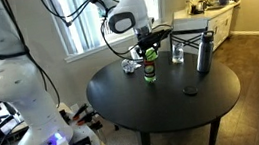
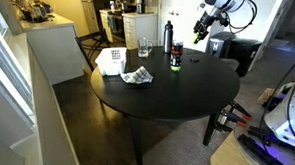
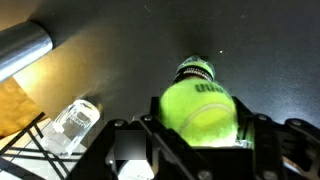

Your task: Put the green ball in the container

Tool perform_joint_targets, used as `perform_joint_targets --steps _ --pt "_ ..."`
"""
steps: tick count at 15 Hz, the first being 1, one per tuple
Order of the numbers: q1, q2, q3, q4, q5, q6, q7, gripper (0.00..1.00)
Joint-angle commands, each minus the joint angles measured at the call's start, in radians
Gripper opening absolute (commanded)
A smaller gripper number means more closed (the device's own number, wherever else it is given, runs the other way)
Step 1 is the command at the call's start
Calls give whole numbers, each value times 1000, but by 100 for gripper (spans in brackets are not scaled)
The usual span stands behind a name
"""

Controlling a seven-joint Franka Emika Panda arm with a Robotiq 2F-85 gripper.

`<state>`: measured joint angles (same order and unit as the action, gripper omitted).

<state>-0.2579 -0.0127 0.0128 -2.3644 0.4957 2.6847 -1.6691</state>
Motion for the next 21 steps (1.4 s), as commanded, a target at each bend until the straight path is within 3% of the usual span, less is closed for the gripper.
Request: perform_joint_targets --steps 1,13,21 --pt "21 -68 0 -46 114 52 -134 42" --pt "96 -81 10 -50 424 110 -463 42" --pt "111 -21 13 -1 604 129 -580 42"
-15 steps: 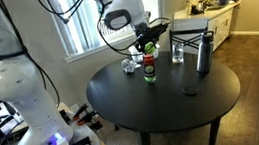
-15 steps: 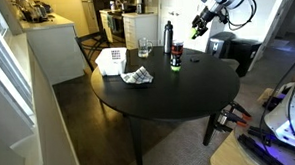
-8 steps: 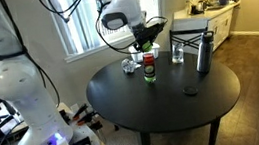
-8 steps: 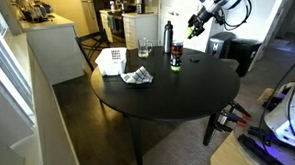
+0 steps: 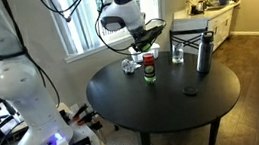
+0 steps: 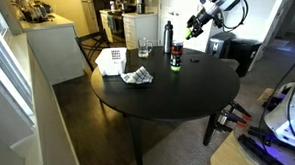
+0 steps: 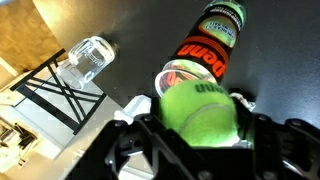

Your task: Put the green ball in the container

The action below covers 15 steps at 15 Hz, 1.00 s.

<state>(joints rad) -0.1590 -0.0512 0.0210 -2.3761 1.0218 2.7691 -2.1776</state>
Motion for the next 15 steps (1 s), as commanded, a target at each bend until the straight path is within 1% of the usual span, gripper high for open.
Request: perform_joint_targets --steps 1,2,6,7,15 --pt "14 28 6 18 90 42 -73 42" --pt "17 33 6 23 104 45 -78 42" --pt "13 46 4 19 90 39 -68 42" --pt "10 36 2 13 58 11 -23 67" --pt "10 43 2 14 58 13 -23 67"
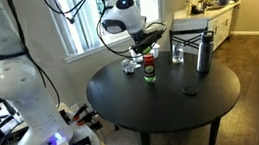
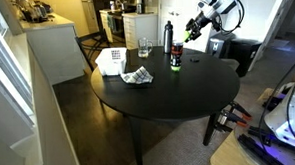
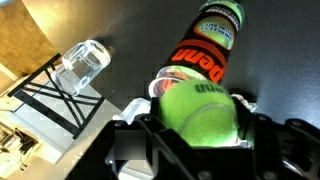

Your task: Put the green ball in the container

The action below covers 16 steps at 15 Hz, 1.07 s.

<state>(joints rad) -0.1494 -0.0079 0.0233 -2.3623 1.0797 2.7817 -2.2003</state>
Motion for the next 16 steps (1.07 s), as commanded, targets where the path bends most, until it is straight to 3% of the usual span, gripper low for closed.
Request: perform_joint_targets --steps 1,2,11,16 --pt "0 0 0 0 0 0 0 67" --pt "-2 7 -3 15 7 -9 2 42" --pt "2 50 5 100 93 -22 4 42" --pt "-5 88 3 120 105 -133 35 42"
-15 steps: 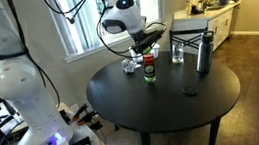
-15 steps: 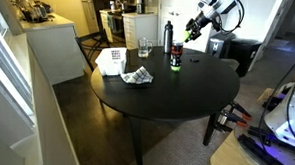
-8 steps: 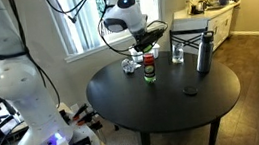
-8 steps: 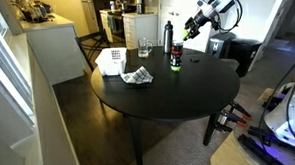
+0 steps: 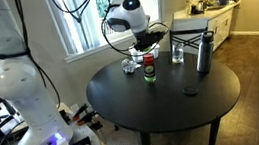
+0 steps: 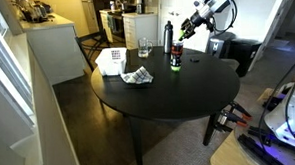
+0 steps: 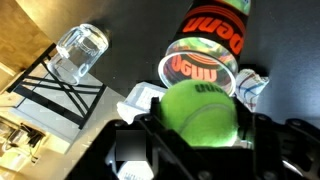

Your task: Put the green ball in the container

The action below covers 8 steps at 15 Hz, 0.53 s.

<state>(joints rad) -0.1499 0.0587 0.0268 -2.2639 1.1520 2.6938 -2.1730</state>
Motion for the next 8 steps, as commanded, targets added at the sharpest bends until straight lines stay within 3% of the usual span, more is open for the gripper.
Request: perform_joint_targets --steps 1,8 --pt "-6 26 -2 24 31 -56 11 42" --pt "-6 35 -1 29 39 -35 -3 42"
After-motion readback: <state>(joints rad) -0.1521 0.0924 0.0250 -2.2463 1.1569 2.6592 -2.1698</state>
